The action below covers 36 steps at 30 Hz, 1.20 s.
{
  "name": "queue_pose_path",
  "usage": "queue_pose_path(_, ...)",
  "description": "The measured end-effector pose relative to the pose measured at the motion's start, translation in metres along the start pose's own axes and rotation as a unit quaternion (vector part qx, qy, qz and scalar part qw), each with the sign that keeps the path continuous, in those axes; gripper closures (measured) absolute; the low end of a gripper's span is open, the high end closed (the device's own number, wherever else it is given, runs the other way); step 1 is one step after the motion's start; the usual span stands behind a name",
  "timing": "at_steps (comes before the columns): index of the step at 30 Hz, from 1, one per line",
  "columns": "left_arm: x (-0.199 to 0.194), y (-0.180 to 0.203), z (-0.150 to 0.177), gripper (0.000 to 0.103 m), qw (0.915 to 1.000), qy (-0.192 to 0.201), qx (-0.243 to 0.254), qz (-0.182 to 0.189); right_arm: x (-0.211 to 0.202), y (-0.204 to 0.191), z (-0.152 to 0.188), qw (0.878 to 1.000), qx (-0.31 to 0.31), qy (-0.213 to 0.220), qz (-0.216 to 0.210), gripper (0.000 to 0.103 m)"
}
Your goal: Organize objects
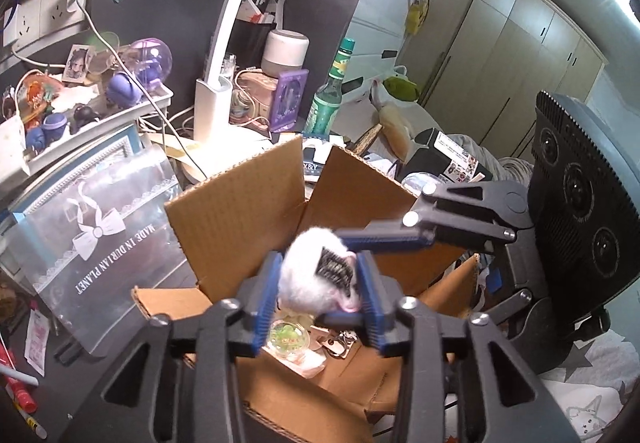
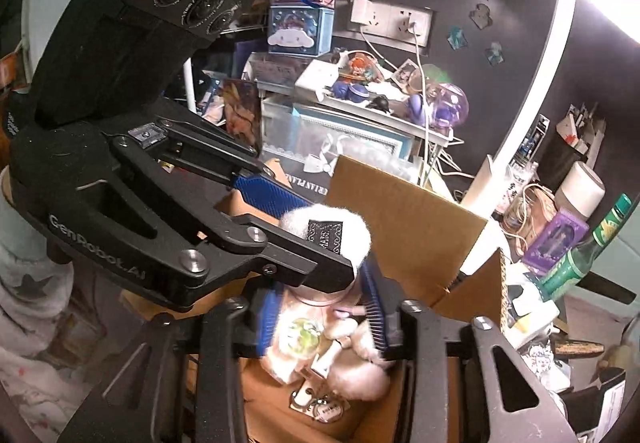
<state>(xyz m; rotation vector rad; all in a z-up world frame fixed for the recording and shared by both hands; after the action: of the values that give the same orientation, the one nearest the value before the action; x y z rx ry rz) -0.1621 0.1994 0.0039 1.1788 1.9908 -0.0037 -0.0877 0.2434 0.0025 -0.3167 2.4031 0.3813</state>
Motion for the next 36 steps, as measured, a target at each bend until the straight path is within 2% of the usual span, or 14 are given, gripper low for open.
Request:
queue_pose_path(1,0.000,0.001,0.000,0.048,1.0000,0.001,0.002,-0.005,-0.001,0.002,0.001,1.000,0.000,0.001,0.002,0.048)
queue_pose_path(2,-0.002,0.003,0.001,0.045,0.9999,0.003,0.005,-0.009,-0.002,0.003,0.001,1.000,0.000,0.004,0.006,0.035)
queue_pose_path(3,-0.002,0.003,0.001,0.039,0.9999,0.004,0.006,-0.010,-0.004,0.003,0.002,1.000,-0.001,0.008,0.010,0.030)
queue_pose_path(7,-0.008,0.006,0.003,0.024,0.9998,0.011,0.010,-0.014,-0.008,0.006,0.004,1.000,0.002,0.012,0.015,0.030)
queue_pose_path(11,-0.015,0.014,0.007,0.018,0.9993,0.020,0.019,-0.026,-0.009,0.006,0.004,1.000,0.003,0.013,0.014,0.028)
queue_pose_path(13,-0.020,0.016,0.009,0.011,0.9986,0.028,0.021,-0.039,-0.010,0.006,0.004,1.000,0.005,0.018,0.012,0.024)
queue_pose_path(15,-0.028,0.018,0.012,0.001,0.9972,0.044,0.020,-0.056,-0.014,0.004,0.004,0.999,0.010,0.033,0.008,0.015)
queue_pose_path(19,-0.054,0.020,0.023,0.000,0.9898,0.096,0.010,-0.105,-0.025,0.001,0.003,0.997,0.014,0.069,0.019,0.011)
queue_pose_path(21,-0.067,0.021,0.032,0.000,0.9840,0.121,0.009,-0.131,-0.030,-0.002,0.003,0.995,0.017,0.092,0.021,0.003)
queue_pose_path(25,-0.092,0.023,0.052,0.000,0.9645,0.176,-0.004,-0.196,-0.041,-0.006,0.002,0.990,0.029,0.135,0.016,0.000)
queue_pose_path(27,-0.100,0.021,0.059,0.000,0.9571,0.191,-0.017,-0.218,-0.043,-0.006,0.000,0.988,0.035,0.147,0.013,0.000)
queue_pose_path(31,-0.115,0.016,0.074,0.000,0.9296,0.226,-0.034,-0.289,-0.044,-0.009,-0.001,0.987,0.041,0.157,0.003,0.000)
queue_pose_path(34,-0.122,0.010,0.083,0.000,0.9212,0.233,-0.048,-0.308,-0.042,-0.012,-0.002,0.987,0.045,0.155,-0.005,0.000)
queue_pose_path(36,-0.124,0.008,0.087,0.000,0.9201,0.237,-0.057,-0.306,-0.040,-0.013,-0.002,0.987,0.046,0.153,-0.008,0.000)
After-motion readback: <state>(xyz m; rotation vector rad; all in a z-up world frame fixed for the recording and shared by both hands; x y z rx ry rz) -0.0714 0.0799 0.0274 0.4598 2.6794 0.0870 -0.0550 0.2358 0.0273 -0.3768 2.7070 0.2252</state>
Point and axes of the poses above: each gripper's, at about its wrist camera, not at the fingertips, and x roughly the way its jaws point, y to its right, z to its underside, the point moved 3 cm from there along x, roughly the way its jaws point, and after that the axes turned 7 degrees about z, right-handed, at the moved point
